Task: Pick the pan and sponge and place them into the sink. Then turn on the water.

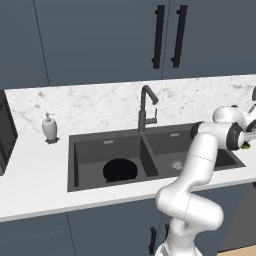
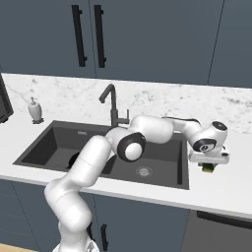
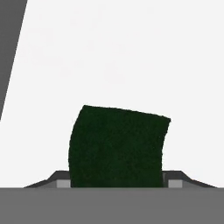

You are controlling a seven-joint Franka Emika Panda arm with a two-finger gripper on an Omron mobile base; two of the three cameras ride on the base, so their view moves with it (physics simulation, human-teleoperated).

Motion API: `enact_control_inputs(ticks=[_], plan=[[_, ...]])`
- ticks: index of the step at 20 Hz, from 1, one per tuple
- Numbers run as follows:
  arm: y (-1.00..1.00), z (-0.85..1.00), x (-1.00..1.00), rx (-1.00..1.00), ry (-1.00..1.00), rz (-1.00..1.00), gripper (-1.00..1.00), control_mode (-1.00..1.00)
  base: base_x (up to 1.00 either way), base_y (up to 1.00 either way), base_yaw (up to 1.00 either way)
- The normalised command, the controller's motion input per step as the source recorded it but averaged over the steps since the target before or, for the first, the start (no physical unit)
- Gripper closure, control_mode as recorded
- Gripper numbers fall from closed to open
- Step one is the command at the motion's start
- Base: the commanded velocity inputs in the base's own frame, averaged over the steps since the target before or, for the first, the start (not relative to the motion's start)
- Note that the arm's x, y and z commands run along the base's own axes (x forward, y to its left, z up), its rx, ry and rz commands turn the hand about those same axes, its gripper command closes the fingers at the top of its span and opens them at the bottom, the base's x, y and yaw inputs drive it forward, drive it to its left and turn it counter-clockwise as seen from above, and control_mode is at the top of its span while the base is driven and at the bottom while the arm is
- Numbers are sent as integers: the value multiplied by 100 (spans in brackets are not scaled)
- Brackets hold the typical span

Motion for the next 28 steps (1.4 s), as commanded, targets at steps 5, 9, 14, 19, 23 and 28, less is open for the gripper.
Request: enact_control_inputs(ticks=[5, 9, 14, 19, 23, 28], plan=[[25, -70, -100, 2, -6, 0, 100, -100, 0, 0, 0], [47, -34, -100, 4, -9, 0, 100, -100, 0, 0, 0], [98, -5, -100, 0, -6, 0, 100, -100, 0, 0, 0], [100, 0, -100, -3, -12, -6, 100, -100, 0, 0, 0], [100, 31, -94, -6, -7, -5, 100, -100, 0, 0, 0], [100, 96, -30, -26, 6, 0, 100, -100, 0, 0, 0]])
